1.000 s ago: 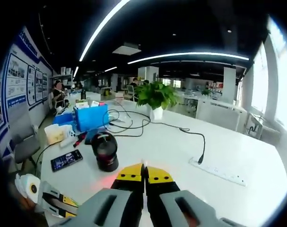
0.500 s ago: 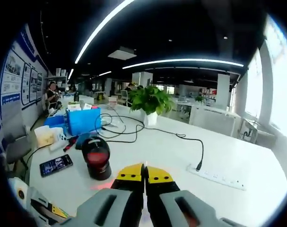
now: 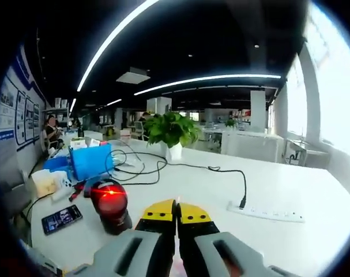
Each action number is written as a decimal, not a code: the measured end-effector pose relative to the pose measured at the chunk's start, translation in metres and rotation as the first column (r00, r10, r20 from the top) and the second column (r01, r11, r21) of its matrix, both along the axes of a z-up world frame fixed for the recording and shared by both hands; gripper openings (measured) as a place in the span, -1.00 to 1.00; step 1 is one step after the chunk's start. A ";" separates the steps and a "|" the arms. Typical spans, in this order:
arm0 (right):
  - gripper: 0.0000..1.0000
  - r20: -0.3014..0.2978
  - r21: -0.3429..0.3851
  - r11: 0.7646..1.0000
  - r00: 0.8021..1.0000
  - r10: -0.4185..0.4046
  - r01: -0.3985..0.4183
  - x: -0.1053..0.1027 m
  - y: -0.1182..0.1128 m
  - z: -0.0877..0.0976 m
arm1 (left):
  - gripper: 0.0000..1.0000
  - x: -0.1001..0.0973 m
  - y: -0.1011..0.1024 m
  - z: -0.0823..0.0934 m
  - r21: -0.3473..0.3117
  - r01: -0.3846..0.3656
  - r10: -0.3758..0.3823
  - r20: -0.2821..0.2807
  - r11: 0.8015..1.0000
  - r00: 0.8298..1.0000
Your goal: Clip sheet goods on table flip sheet goods clip sheet goods scan sheet goods put sheet goods back to table
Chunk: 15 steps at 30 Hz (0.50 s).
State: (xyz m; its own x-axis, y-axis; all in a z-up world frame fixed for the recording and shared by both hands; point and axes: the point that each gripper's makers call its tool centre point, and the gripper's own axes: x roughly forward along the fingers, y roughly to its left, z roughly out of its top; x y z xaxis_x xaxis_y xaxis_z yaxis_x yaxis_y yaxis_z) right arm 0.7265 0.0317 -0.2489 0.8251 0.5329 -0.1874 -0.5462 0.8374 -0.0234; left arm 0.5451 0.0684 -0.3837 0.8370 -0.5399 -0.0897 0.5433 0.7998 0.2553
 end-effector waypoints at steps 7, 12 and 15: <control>-1.00 0.001 0.024 0.999 1.000 -0.024 0.024 0.007 -0.001 -0.004 | -0.84 0.000 0.000 0.000 0.002 -0.002 0.002 0.000 1.000 1.000; -1.00 0.004 0.008 1.000 1.000 -0.028 0.028 0.008 -0.003 -0.006 | -0.84 0.000 0.000 0.000 0.001 -0.002 0.002 0.000 1.000 1.000; -1.00 0.019 -0.010 1.000 0.999 -0.026 0.026 0.007 -0.003 -0.005 | -0.84 0.000 0.000 -0.001 0.001 -0.001 0.001 0.001 1.000 1.000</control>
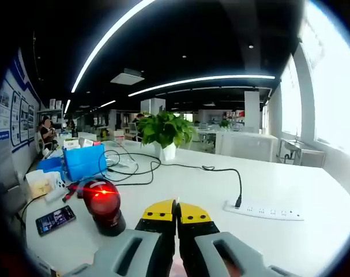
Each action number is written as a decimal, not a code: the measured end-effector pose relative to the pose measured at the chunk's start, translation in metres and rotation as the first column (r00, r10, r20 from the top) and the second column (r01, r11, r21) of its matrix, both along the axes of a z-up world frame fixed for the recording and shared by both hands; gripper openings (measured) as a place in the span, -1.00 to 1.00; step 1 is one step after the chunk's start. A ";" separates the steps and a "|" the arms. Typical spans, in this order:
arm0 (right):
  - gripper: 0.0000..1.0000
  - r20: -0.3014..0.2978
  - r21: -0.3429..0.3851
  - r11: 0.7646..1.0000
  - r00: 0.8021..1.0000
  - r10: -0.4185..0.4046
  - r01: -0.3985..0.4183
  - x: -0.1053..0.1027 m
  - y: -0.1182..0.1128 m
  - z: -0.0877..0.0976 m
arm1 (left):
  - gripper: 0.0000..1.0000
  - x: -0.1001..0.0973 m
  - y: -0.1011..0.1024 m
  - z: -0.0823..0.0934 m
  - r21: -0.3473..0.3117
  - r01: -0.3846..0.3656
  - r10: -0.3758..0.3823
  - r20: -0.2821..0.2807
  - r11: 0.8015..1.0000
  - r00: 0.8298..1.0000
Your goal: Clip sheet goods on table flip sheet goods clip sheet goods scan sheet goods put sheet goods back to table
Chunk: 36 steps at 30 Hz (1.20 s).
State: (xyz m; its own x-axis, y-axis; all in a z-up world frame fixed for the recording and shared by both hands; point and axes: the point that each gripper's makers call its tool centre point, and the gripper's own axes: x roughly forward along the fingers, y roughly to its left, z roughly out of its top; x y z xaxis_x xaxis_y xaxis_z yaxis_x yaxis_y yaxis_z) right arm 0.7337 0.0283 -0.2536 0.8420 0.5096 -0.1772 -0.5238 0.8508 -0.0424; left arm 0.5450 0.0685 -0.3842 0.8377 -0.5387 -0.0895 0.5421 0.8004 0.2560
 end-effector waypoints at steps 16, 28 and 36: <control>-1.00 0.020 -0.059 0.998 0.999 0.031 -0.030 -0.013 -0.011 0.013 | -0.84 -0.001 0.000 0.000 0.002 -0.004 0.004 0.000 1.000 1.000; -1.00 0.022 -0.103 0.994 0.999 0.047 -0.044 -0.029 -0.033 0.024 | -0.84 0.000 0.001 -0.001 0.001 -0.006 0.006 0.000 1.000 1.000; -1.00 0.009 -0.142 0.988 0.998 0.055 -0.053 -0.039 -0.047 0.018 | -0.84 0.001 0.001 0.000 0.000 -0.005 0.005 -0.001 1.000 1.000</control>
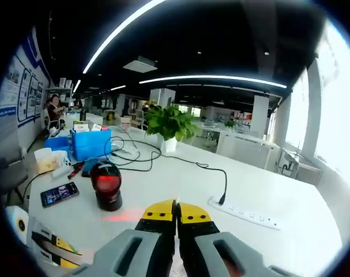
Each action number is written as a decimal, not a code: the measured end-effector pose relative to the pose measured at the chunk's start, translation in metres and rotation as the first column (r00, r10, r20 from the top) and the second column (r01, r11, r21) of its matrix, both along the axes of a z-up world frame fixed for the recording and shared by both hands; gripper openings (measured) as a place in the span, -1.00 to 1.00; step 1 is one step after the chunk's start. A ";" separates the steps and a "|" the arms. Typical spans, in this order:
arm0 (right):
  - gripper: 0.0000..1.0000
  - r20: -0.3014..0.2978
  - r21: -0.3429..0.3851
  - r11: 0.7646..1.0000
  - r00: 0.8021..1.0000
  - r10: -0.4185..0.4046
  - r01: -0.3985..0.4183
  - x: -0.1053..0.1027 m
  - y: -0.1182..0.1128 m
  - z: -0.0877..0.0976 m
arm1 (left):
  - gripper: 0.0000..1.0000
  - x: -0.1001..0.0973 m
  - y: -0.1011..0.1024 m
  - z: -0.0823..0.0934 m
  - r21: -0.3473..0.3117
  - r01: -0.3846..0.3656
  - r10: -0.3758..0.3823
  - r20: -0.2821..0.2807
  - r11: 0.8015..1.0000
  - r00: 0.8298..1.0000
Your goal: Clip sheet goods on table flip sheet goods clip sheet goods scan sheet goods put sheet goods back to table
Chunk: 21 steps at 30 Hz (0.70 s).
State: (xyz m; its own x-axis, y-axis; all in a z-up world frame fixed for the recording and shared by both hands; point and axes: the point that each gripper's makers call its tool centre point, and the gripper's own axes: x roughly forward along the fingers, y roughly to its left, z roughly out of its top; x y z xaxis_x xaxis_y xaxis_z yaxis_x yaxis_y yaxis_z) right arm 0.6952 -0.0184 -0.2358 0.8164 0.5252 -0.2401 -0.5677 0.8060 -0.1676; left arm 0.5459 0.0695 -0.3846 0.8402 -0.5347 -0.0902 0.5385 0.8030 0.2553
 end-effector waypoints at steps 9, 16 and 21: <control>-1.00 -0.011 -0.042 0.997 0.998 0.056 -0.057 -0.021 0.000 -0.004 | -0.84 0.000 0.000 0.000 0.006 -0.004 0.004 0.000 1.000 1.000; -1.00 -0.016 -0.056 0.992 0.994 0.112 -0.113 -0.038 0.005 -0.003 | -0.84 0.001 0.000 0.000 0.008 -0.004 0.004 0.001 1.000 1.000; -1.00 -0.019 -0.072 0.991 0.994 0.108 -0.109 -0.034 0.003 -0.007 | -0.84 0.001 0.000 0.000 0.009 -0.005 0.005 0.001 1.000 1.000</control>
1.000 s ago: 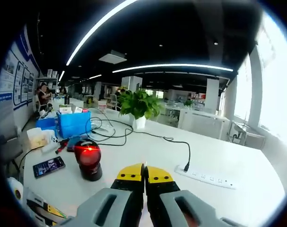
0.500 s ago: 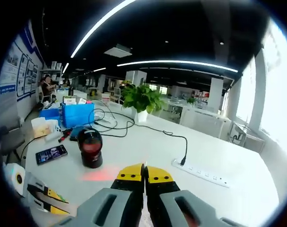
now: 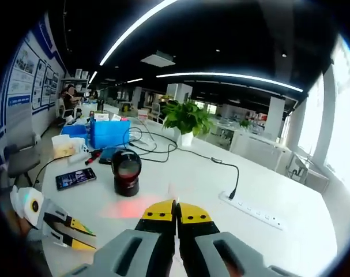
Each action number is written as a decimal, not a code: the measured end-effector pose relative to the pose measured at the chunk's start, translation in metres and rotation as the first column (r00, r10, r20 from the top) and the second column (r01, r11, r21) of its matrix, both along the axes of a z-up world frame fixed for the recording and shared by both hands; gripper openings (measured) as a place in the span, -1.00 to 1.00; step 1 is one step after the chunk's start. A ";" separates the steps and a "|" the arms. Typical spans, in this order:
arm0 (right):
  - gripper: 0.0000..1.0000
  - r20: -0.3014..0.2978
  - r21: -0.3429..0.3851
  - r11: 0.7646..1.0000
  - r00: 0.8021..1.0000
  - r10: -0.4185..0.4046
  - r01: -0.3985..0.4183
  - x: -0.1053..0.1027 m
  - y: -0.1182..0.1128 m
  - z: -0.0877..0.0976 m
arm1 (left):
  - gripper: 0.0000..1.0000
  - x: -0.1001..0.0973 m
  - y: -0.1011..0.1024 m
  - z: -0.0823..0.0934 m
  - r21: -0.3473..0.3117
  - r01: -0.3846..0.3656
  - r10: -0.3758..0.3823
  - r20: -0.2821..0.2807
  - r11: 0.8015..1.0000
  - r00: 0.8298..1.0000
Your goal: Clip sheet goods on table flip sheet goods clip sheet goods scan sheet goods put sheet goods back to table
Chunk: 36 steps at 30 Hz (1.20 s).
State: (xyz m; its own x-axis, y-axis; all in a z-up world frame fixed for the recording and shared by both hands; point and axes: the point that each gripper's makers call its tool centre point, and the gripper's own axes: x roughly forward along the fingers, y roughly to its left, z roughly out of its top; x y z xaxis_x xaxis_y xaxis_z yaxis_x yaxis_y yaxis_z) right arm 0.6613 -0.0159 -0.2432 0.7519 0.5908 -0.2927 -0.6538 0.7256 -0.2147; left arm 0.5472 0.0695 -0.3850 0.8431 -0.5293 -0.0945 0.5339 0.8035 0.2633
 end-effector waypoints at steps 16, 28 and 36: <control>-1.00 0.018 -0.097 0.992 0.997 -0.075 0.077 0.030 -0.033 -0.019 | -0.84 0.000 0.000 0.000 0.001 0.000 0.000 0.000 1.000 1.000; -1.00 -0.015 -0.108 0.984 0.990 -0.141 0.138 0.060 -0.052 -0.039 | -0.84 0.000 0.000 -0.001 0.004 -0.002 0.002 0.000 1.000 1.000; -1.00 -0.036 -0.125 0.981 0.987 -0.156 0.150 0.075 -0.056 -0.049 | -0.84 0.000 0.000 -0.001 0.003 -0.001 0.001 -0.001 1.000 1.000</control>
